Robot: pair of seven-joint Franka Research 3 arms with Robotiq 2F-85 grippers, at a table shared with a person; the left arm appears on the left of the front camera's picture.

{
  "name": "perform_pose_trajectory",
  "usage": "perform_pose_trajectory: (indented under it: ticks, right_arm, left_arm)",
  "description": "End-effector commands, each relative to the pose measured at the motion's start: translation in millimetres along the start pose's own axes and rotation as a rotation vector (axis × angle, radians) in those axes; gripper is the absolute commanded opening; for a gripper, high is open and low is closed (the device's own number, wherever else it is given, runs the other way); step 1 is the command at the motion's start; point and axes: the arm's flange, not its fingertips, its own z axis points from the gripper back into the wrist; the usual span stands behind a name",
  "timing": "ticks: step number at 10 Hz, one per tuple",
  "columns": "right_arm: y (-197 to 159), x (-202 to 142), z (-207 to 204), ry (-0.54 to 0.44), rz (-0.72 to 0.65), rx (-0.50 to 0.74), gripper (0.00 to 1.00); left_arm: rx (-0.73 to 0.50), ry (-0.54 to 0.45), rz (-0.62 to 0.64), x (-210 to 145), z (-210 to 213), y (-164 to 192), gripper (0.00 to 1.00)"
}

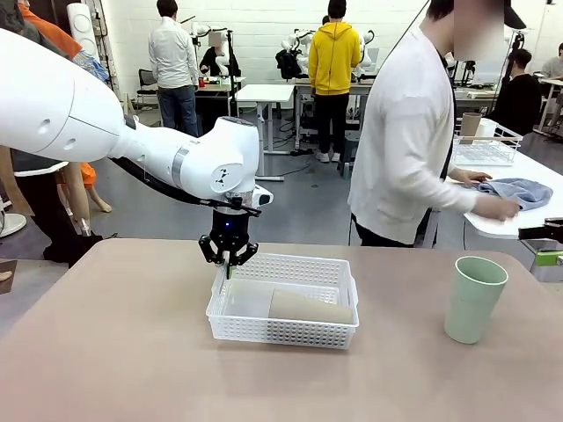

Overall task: Clean and organize the cups into the basket.
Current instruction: Pick up the Reusable plastic cup from the right side of the table and stack it inside the Organizing basket in the center of the table.

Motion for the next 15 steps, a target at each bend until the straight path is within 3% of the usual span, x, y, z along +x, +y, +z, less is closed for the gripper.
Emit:
perform_pose_trajectory:
  ticks: [1, 9, 15]
  right_arm:
    - [-8, -27, 4, 0.04, 0.008, 0.01, 1.0]
    - [-52, -118, -7, 0.183, -0.055, 0.02, 1.0]
    - [-58, -123, -42, 0.165, -0.047, 0.106, 1.0]
  left_arm:
    - [0.011, -0.006, -0.003, 0, 0, 1, 0.0]
    - [0.011, -0.006, -0.003, 0, 0, 1, 0.0]
    - [0.011, -0.006, -0.003, 0, 0, 1, 0.0]
